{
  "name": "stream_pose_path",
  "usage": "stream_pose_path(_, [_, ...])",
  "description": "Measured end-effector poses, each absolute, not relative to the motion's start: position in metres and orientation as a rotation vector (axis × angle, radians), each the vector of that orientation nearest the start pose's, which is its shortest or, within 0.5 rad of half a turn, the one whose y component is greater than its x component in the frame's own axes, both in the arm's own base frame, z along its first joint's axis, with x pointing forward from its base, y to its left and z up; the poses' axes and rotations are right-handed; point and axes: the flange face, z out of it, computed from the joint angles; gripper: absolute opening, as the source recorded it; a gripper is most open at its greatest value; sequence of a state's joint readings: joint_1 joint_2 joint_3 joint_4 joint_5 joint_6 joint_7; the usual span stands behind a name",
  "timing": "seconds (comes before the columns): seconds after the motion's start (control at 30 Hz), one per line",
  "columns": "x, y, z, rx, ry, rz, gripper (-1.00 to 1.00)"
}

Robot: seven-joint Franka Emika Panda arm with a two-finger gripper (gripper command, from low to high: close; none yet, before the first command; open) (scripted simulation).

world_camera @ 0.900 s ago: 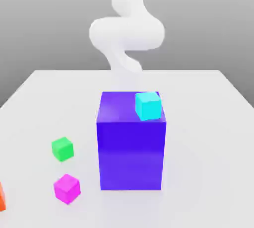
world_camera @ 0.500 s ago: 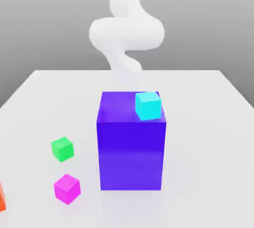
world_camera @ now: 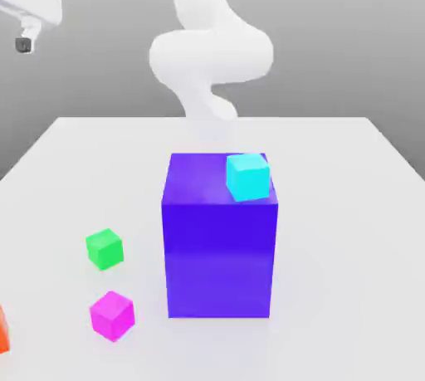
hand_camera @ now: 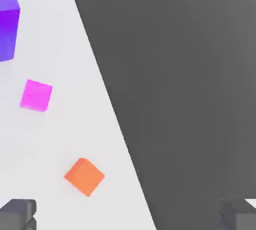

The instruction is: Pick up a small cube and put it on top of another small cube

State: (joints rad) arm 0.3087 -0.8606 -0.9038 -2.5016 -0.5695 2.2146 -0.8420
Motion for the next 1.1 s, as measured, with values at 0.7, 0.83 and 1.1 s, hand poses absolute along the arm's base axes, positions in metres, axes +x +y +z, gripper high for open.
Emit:
stream_pose_path(0.7, [0.397,-0.159,0.146,-1.998,-2.426,-0.005,0.00])
stream_pose_path(0.83, [0.396,-0.158,0.134,-1.994,-2.429,-0.002,-1.00])
stream_pose_path(1.1, [0.396,-0.158,0.180,-1.992,-2.431,0.001,-1.00])
